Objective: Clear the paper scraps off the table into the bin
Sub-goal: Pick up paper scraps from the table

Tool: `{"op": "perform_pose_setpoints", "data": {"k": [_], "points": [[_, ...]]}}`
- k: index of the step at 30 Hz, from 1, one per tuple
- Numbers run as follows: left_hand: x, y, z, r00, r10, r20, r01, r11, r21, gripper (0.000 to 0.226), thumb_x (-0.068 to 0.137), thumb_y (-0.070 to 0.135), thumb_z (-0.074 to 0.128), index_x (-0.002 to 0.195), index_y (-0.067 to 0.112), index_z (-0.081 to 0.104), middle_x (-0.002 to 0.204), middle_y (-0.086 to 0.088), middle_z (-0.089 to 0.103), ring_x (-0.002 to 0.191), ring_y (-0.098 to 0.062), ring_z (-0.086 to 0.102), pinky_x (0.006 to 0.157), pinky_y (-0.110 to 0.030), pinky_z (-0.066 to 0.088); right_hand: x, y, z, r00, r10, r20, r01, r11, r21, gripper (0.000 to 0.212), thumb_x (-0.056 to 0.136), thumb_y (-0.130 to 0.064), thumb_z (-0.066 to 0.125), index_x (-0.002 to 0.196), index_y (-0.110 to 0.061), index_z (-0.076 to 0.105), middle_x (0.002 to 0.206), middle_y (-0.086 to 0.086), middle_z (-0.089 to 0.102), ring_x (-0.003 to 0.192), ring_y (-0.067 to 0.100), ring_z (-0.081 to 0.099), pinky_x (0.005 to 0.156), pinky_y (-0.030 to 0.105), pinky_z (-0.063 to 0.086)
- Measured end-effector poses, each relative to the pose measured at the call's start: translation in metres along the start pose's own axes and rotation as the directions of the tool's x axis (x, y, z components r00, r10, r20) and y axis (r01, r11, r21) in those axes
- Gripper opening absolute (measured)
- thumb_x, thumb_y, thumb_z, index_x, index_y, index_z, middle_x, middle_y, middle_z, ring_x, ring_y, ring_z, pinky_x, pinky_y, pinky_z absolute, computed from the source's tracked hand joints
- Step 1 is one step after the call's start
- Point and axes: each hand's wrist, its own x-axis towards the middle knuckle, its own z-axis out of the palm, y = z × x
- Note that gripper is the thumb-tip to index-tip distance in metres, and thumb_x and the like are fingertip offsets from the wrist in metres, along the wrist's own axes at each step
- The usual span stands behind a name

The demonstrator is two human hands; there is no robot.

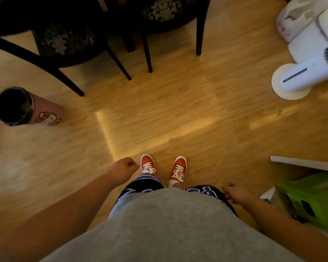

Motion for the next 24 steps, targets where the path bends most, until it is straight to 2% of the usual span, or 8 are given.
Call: {"op": "perform_pose_setpoints", "data": {"k": [4,6,10,14,17,21,24], "points": [[0.001,0.011,-0.012,0.999,-0.031,-0.039,0.029,0.999,-0.046,0.023,0.091,0.038,0.057,0.086,0.016,0.063,0.088,-0.012,0.070,0.085,-0.030,0.065,0.081,-0.043,0.052,0.012,-0.037,-0.031,0.998,-0.043,-0.035,0.041,0.998,-0.043,0.010,0.091,-0.017,0.057,0.088,-0.007,0.059,0.076,0.010,0.060,0.060,0.020,0.053,0.053,0.027,0.038],[0.005,0.011,-0.020,0.998,-0.052,-0.038,0.049,0.996,-0.070,0.023,0.091,0.037,0.057,0.085,0.016,0.063,0.089,-0.011,0.069,0.085,-0.029,0.064,0.077,-0.039,0.052,0.020,-0.073,-0.049,0.994,-0.105,-0.037,0.102,0.993,-0.064,0.013,0.091,-0.020,0.056,0.084,-0.010,0.060,0.078,0.009,0.061,0.062,0.020,0.056,0.055,0.027,0.040],[0.021,0.008,-0.037,0.992,-0.120,-0.038,0.117,0.990,-0.080,0.022,0.091,0.037,0.058,0.082,0.017,0.062,0.082,-0.007,0.065,0.072,-0.021,0.058,0.066,-0.030,0.044,0.038,-0.159,-0.084,0.973,-0.217,-0.075,0.211,0.974,-0.085,0.016,0.091,-0.030,0.059,0.078,-0.021,0.057,0.084,0.009,0.067,0.071,0.022,0.063,0.057,0.031,0.045],[0.048,0.018,-0.062,0.986,-0.166,-0.009,0.165,0.983,-0.082,0.023,0.091,0.036,0.059,0.087,0.013,0.063,0.081,-0.009,0.062,0.072,-0.023,0.056,0.067,-0.031,0.044,0.062,-0.246,-0.111,0.940,-0.321,-0.113,0.309,0.944,-0.116,0.023,0.090,-0.030,0.061,0.071,-0.016,0.058,0.077,0.012,0.066,0.061,0.022,0.058,0.052,0.028,0.040],[0.077,0.037,-0.088,0.984,-0.180,-0.015,0.178,0.982,-0.057,0.023,0.090,0.037,0.060,0.082,0.016,0.063,0.079,-0.007,0.063,0.073,-0.022,0.057,0.067,-0.031,0.044,0.071,-0.299,-0.134,0.932,-0.336,-0.138,0.321,0.939,-0.120,0.025,0.089,-0.029,0.062,0.069,-0.015,0.057,0.075,0.012,0.066,0.060,0.023,0.057,0.050,0.028,0.039],[0.119,0.088,-0.138,0.988,-0.156,0.009,0.156,0.987,-0.044,0.023,0.090,0.036,0.060,0.079,0.016,0.062,0.077,-0.007,0.064,0.070,-0.021,0.057,0.067,-0.030,0.044,0.062,-0.343,-0.173,0.941,-0.317,-0.115,0.303,0.945,-0.125,0.020,0.091,-0.030,0.060,0.081,-0.012,0.064,0.082,0.010,0.069,0.069,0.023,0.062,0.057,0.030,0.043],[0.148,0.150,-0.174,0.995,-0.091,0.033,0.090,0.996,0.005,0.025,0.092,0.038,0.057,0.087,0.013,0.063,0.086,-0.010,0.065,0.076,-0.023,0.057,0.069,-0.031,0.044,0.051,-0.354,-0.206,0.948,-0.288,-0.136,0.281,0.957,-0.069,0.009,0.091,-0.016,0.057,0.092,-0.011,0.064,0.088,0.011,0.066,0.075,0.024,0.062,0.062,0.031,0.044]]}}
